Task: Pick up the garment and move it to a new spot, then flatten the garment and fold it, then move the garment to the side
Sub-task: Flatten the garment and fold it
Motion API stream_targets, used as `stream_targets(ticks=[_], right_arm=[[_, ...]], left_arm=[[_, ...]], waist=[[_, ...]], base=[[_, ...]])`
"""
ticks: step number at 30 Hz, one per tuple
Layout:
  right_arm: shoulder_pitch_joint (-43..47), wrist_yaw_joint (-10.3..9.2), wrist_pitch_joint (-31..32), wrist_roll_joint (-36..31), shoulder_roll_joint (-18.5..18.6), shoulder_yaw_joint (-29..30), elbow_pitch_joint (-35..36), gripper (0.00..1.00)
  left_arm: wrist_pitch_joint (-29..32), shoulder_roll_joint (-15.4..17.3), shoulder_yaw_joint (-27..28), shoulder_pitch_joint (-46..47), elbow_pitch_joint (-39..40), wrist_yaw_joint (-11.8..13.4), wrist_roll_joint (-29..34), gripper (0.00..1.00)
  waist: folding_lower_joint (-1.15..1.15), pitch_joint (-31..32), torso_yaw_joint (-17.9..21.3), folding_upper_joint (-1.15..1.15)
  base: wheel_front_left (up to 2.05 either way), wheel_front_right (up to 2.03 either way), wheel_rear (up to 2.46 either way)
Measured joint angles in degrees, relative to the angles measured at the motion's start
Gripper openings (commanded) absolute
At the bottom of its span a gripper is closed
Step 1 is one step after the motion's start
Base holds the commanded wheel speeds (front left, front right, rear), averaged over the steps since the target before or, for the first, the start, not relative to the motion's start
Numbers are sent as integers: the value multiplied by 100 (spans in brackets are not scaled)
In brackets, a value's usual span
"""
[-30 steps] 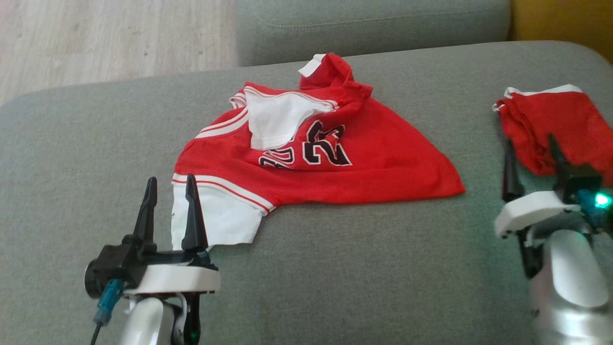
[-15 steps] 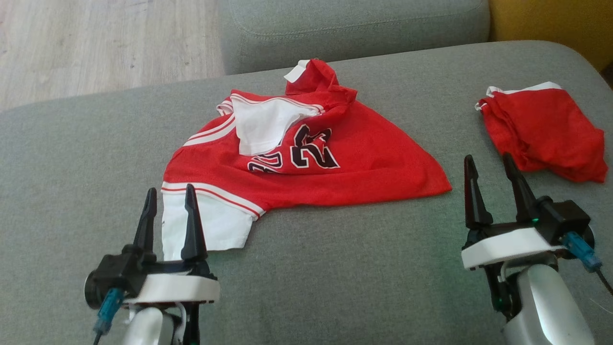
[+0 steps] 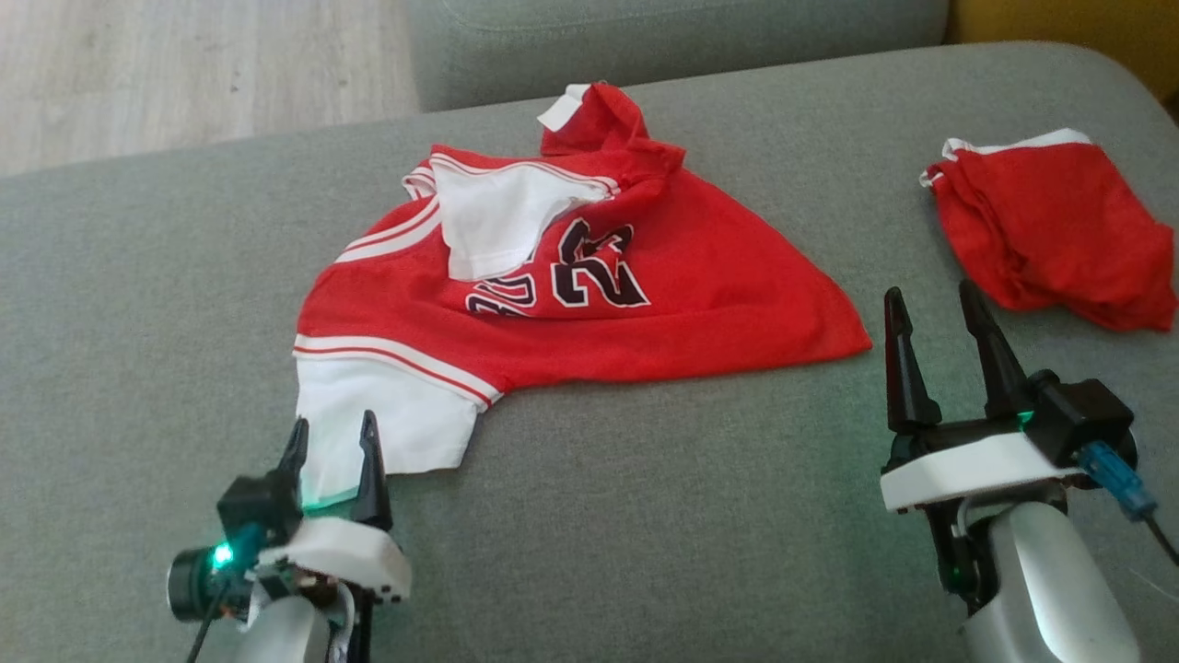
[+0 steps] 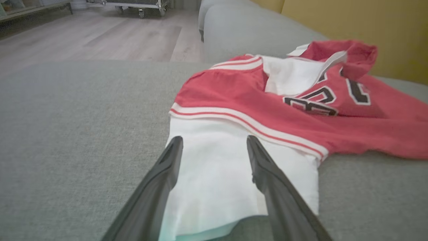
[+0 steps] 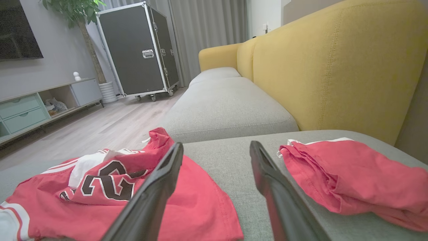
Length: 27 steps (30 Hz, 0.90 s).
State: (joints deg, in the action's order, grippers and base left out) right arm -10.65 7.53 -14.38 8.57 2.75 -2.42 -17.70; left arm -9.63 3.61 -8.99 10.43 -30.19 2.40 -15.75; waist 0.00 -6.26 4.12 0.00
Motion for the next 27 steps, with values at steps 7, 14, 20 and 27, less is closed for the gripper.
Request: stream_targets(ticks=[7, 14, 20, 27], right_arm=[[-15, 1, 0, 8, 0, -37, 33, 100], [-37, 0, 0, 53, 0, -11, 54, 100], [-41, 1, 0, 53, 0, 20, 55, 100], [-48, 1, 0, 40, 0, 78, -64, 100]], left_arm=[[233, 82, 140, 243, -504, 481, 113, 100], [531, 124, 162, 282, -734, 576, 110, 100], [896, 159, 71, 428, -813, 343, 11, 0], [215, 132, 16, 425, -402, 208, -118, 0]], waist=[[0, -135, 93, 0], [0, -233, 140, 0], [0, -234, 122, 0], [0, -178, 33, 0]], base=[[0, 0, 0], [0, 0, 0], [0, 0, 0], [0, 0, 0]])
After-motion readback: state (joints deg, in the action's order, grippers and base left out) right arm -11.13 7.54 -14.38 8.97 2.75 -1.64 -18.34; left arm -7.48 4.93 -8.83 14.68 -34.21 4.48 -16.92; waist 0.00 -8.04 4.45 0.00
